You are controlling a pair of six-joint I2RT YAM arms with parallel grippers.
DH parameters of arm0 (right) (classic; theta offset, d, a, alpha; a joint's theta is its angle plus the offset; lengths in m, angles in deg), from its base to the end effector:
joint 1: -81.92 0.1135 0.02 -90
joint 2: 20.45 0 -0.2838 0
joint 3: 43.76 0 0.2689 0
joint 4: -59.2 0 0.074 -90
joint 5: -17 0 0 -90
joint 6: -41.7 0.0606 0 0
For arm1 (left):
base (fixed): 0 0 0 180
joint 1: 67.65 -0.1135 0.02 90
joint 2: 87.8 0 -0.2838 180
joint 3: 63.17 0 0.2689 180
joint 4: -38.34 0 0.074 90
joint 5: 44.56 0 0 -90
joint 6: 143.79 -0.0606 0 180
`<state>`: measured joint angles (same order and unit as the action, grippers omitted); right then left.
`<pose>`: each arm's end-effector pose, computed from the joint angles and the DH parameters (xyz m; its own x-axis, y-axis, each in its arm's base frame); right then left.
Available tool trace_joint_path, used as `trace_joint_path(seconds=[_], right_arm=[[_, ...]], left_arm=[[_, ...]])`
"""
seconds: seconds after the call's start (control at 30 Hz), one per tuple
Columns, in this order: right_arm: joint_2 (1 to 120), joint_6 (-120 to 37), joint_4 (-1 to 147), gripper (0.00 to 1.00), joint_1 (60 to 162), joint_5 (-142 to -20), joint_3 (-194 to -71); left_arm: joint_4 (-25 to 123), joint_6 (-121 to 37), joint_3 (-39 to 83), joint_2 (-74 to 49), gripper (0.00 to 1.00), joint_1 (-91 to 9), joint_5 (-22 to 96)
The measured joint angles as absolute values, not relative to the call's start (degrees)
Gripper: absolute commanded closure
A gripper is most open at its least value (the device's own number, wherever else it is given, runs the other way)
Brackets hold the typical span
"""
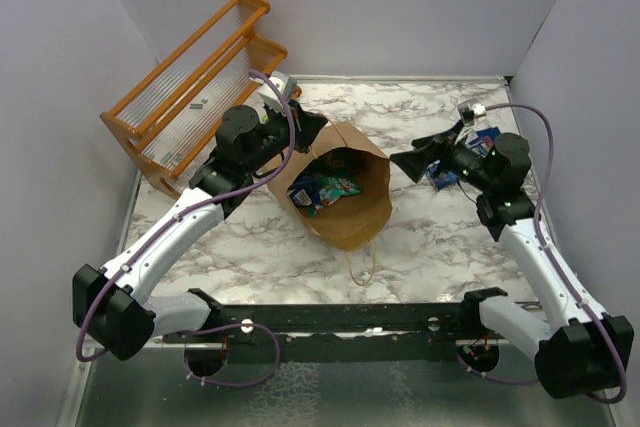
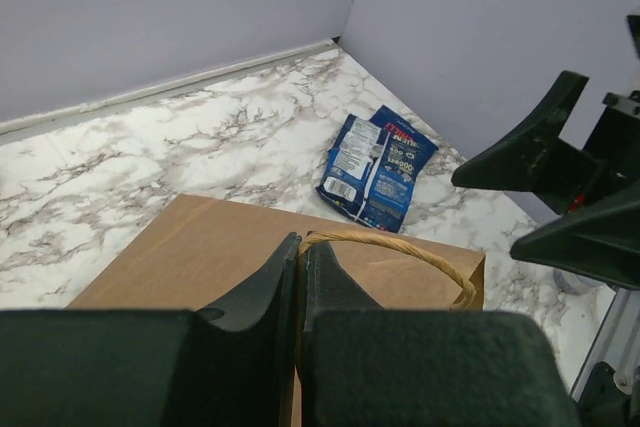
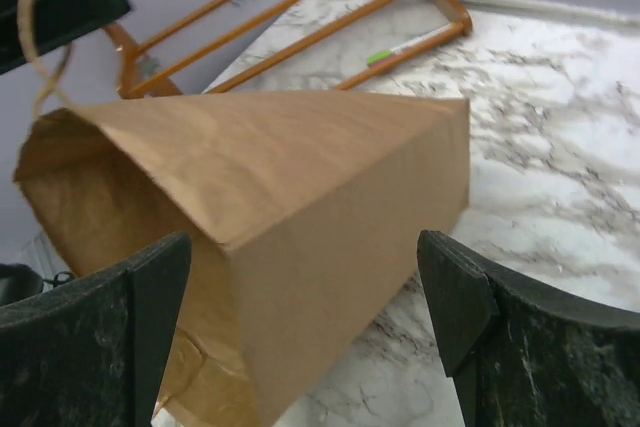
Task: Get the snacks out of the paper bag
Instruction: Take out the snack from the paper bag.
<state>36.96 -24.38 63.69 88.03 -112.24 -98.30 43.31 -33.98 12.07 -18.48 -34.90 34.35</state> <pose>0.2501 0.0653 0.3237 -0.4028 0.2727 -0.8737 -0.5939 0.6485 0.4762 0.2634 -0.1833 0.4090 -0.2216 -0.2529 -0.9418 0.6564 0.6756 -0.3359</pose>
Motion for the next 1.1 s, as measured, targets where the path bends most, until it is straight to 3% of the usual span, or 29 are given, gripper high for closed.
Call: trace_joint_path(seconds=[0.4, 0.53, 0.67, 1.1], right_arm=[[29.88, -44.1, 66.4, 0.14, 114.5, -107.24, -99.3], [30.99, -52.16, 65.35, 0.26, 123.16, -102.3, -97.62], [36.92, -60.93, 61.52, 0.34, 128.4, -95.59, -95.89], [62.99, -75.35, 37.35, 0.51, 130.61, -71.63, -91.89]], left_arm=[[43.31, -33.98, 12.07, -18.48, 1.0, -34.9, 34.37], [43.33, -33.98, 12.07, -18.46, 1.0, -34.9, 34.35], [43.31, -33.98, 12.07, -18.46, 1.0, -34.9, 34.37], [43.31, -33.78, 12.07, -18.44, 1.0, -34.9, 34.32]])
